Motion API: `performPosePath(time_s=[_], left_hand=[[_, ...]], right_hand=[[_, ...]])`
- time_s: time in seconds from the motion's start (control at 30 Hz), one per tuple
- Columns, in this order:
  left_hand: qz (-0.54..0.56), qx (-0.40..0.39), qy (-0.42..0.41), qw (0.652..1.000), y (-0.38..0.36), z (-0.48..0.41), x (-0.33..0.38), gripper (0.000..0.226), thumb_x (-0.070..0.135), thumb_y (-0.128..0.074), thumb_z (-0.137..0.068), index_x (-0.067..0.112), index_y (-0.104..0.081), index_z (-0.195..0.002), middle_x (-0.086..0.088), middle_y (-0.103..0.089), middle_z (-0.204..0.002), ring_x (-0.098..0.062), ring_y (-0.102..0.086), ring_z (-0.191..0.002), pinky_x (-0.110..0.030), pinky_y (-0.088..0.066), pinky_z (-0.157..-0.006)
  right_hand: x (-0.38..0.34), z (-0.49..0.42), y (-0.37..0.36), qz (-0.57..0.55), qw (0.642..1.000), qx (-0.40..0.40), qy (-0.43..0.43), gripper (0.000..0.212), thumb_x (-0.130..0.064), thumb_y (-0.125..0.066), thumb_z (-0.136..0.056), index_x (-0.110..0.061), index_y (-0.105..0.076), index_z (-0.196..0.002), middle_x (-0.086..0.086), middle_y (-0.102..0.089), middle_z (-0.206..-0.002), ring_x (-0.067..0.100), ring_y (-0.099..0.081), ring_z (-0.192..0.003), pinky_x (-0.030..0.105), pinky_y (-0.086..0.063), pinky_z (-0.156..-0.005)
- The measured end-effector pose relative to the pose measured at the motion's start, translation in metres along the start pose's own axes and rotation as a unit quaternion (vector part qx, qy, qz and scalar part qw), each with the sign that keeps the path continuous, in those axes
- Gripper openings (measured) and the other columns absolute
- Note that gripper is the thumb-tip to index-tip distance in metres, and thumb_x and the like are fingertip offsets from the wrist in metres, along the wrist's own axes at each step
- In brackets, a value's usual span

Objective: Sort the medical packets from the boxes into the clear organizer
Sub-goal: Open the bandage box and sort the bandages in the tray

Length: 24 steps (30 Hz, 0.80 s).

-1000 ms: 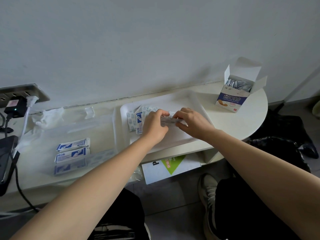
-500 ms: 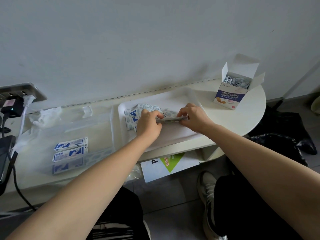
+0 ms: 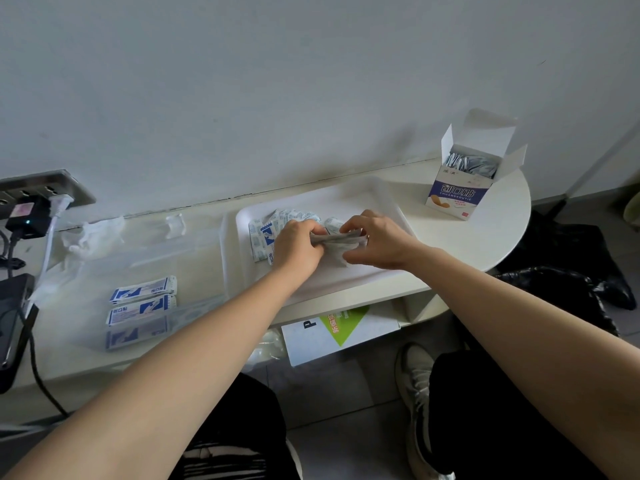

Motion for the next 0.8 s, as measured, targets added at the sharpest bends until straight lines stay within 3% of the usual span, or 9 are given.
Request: performPosePath(time_s=[0.13,0.23,0.33,0.43,0.67,0.8], left_hand=[[-0.005,-0.008,0.004,1.0,-0.002,0.001,0.001,0.021,0.013,-0.062,-0.084,0.023,-0.069,-0.101,-0.005,-0.059,-0.111,-0.022,-0.059,-0.096,-0.023,-0.039,-0.075],[-0.015,-0.012,0.007,1.0,-0.004,0.001,-0.001,0.019,0.015,-0.062,-0.086,0.023,-0.069,-0.102,-0.005,-0.055,-0.112,-0.023,-0.06,-0.096,-0.024,-0.04,-0.074],[-0.027,-0.014,0.007,1.0,-0.002,0.002,-0.002,0.022,0.017,-0.059,-0.088,0.023,-0.067,-0.107,-0.007,-0.053,-0.114,-0.025,-0.058,-0.097,-0.026,-0.042,-0.073],[-0.035,0.001,-0.007,0.999,0.001,0.001,0.001,0.021,0.025,-0.058,-0.089,0.024,-0.067,-0.109,-0.006,-0.054,-0.111,-0.026,-0.058,-0.095,-0.032,-0.048,-0.073],[-0.036,0.004,-0.006,0.999,0.002,0.007,-0.004,0.034,0.045,-0.066,-0.079,0.025,-0.064,-0.107,-0.002,-0.055,-0.109,-0.021,-0.06,-0.092,-0.032,-0.05,-0.079],[-0.022,-0.01,-0.008,1.0,0.0,0.008,-0.005,0.032,0.047,-0.051,-0.092,0.022,-0.064,-0.108,-0.004,-0.054,-0.108,-0.022,-0.06,-0.092,-0.035,-0.05,-0.082]], right_hand=[[-0.001,-0.001,-0.003,0.004,1.0,0.001,0.012,0.048,-0.046,-0.076,-0.073,-0.022,-0.065,-0.113,-0.001,-0.053,-0.104,0.014,-0.052,-0.094,0.018,-0.033,-0.076],[-0.004,-0.001,0.001,0.024,0.999,-0.001,0.032,0.048,-0.052,-0.071,-0.077,-0.022,-0.066,-0.114,-0.002,-0.054,-0.107,0.011,-0.046,-0.102,0.023,-0.038,-0.085],[-0.001,-0.003,0.002,0.105,0.994,0.015,0.039,0.033,-0.034,-0.067,-0.085,-0.02,-0.066,-0.114,0.002,-0.057,-0.107,0.02,-0.052,-0.102,0.03,-0.043,-0.08],[-0.002,-0.005,0.005,0.083,0.995,0.053,0.03,0.02,-0.02,-0.061,-0.087,-0.014,-0.071,-0.103,0.005,-0.058,-0.096,0.025,-0.057,-0.084,0.028,-0.039,-0.067],[-0.001,-0.007,-0.005,0.051,0.999,0.007,0.012,0.024,-0.015,-0.066,-0.079,-0.013,-0.069,-0.103,0.008,-0.053,-0.098,0.018,-0.047,-0.076,0.028,-0.041,-0.076],[-0.002,-0.006,-0.005,0.023,1.0,0.011,0.011,0.023,-0.013,-0.066,-0.079,-0.013,-0.069,-0.102,0.007,-0.054,-0.099,0.016,-0.049,-0.073,0.029,-0.043,-0.077]])
Point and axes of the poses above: each hand's wrist, its own z-axis away from the middle knuckle, its own y-axis out of the back of the hand, x = y × z, the point moved 4 cm from there along -z, towards the middle knuckle
